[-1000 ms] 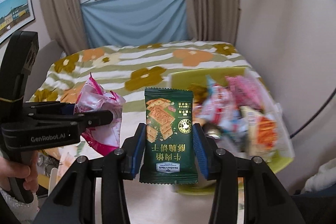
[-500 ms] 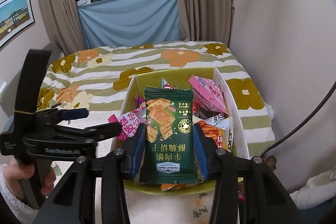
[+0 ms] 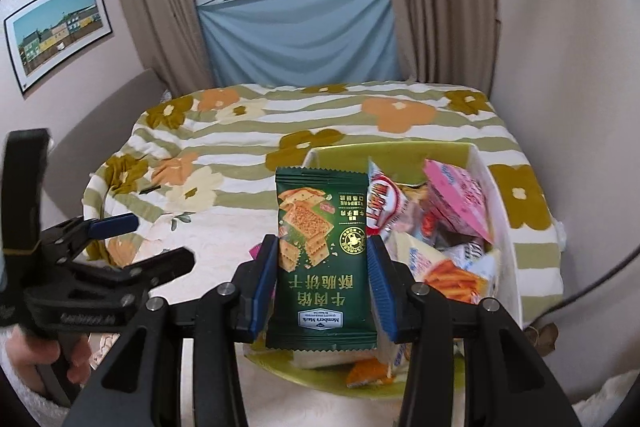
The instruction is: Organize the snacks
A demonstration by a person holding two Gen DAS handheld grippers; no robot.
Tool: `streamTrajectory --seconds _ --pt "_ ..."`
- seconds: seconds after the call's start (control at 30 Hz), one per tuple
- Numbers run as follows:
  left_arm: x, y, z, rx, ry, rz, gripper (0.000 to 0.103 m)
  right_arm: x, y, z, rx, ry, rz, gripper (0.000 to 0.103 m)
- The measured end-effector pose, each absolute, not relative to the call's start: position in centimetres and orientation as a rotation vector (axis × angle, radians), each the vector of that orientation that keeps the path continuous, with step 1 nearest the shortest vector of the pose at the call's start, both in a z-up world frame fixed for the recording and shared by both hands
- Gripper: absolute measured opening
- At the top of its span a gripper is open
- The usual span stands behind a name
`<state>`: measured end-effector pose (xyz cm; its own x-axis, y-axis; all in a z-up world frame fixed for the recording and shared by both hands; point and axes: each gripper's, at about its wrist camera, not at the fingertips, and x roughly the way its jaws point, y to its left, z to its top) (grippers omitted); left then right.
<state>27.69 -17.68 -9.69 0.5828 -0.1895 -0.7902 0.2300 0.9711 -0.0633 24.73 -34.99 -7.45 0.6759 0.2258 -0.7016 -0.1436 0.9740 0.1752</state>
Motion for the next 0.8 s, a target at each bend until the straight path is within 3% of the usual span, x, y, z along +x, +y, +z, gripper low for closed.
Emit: streamTrajectory --seconds 0.07,0.13,0.17,0.2,0.5,0.8 --pt "27.0 -17.6 -10.0 0.054 0.921 -0.209 0.102 25.5 -35.0 -8.1 0.115 0.816 0.215 0.05" --pt "26.1 -17.4 -10.3 0.048 0.929 -0.185 0.102 25.9 -35.4 -8.8 0.121 0.839 0.199 0.072" --pt "25.6 -17.3 -10.4 0.045 0.932 -0.173 0.102 25.7 -35.5 -9.1 0.123 0.843 0.185 0.089" --pt "24.9 -17.0 -10.7 0.039 0.932 -0.157 0.102 25.3 -35.8 -9.2 0.128 0.843 0.176 0.096" --pt "20.2 -15.4 -10.5 0.01 0.911 -0.124 0.102 21.1 -36.2 -9.9 0.113 0.863 0.15 0.097" --pt "14.7 -13.3 -5.3 0.023 0.788 -0.13 0.102 15.5 -35.0 -4.9 0.097 0.767 0.115 0.097"
